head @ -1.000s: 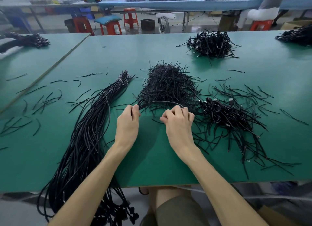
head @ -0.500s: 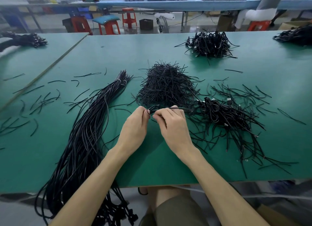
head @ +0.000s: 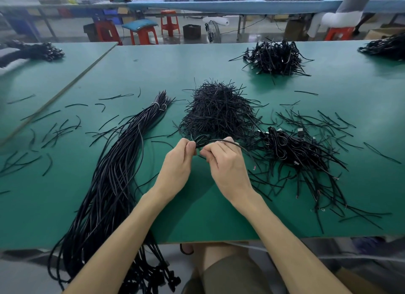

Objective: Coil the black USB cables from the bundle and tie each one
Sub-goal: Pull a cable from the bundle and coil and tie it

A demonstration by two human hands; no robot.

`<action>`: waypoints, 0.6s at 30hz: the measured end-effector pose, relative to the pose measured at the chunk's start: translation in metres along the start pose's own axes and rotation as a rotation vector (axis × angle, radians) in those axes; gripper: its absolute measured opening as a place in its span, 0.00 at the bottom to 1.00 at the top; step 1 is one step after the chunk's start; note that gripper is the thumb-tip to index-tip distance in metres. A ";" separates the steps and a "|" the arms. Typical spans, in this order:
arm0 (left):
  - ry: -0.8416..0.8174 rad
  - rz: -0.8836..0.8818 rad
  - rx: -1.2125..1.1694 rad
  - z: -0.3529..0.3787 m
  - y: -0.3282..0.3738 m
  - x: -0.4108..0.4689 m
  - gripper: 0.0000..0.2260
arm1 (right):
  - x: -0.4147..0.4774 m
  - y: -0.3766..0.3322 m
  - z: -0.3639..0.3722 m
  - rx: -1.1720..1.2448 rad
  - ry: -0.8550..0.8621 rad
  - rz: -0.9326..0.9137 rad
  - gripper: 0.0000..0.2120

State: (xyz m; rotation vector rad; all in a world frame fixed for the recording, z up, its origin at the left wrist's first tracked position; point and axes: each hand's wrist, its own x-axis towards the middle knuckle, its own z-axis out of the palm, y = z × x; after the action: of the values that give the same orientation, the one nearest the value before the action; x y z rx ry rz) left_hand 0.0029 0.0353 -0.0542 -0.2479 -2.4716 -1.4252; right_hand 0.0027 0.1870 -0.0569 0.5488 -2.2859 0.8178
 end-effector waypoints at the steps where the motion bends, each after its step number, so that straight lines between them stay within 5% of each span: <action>1: 0.003 -0.011 -0.020 0.000 0.001 0.001 0.18 | 0.000 0.000 0.000 -0.009 -0.003 -0.008 0.06; 7: -0.066 -0.175 -0.359 -0.004 0.007 0.004 0.16 | 0.001 0.002 -0.001 0.098 -0.071 0.067 0.09; 11: -0.207 -0.293 -0.601 -0.014 0.007 0.007 0.18 | 0.000 0.005 -0.004 0.363 -0.185 0.203 0.24; 14: -0.317 -0.301 -0.555 -0.014 0.007 0.005 0.18 | 0.001 0.009 -0.004 0.488 -0.240 0.277 0.31; 18: -0.425 -0.280 -0.399 -0.007 0.006 0.001 0.15 | 0.002 0.008 -0.005 0.503 -0.209 0.206 0.21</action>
State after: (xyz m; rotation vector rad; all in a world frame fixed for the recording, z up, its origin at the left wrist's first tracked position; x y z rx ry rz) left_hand 0.0053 0.0320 -0.0452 -0.3225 -2.5922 -2.1853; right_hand -0.0011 0.1957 -0.0558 0.6472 -2.3491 1.5217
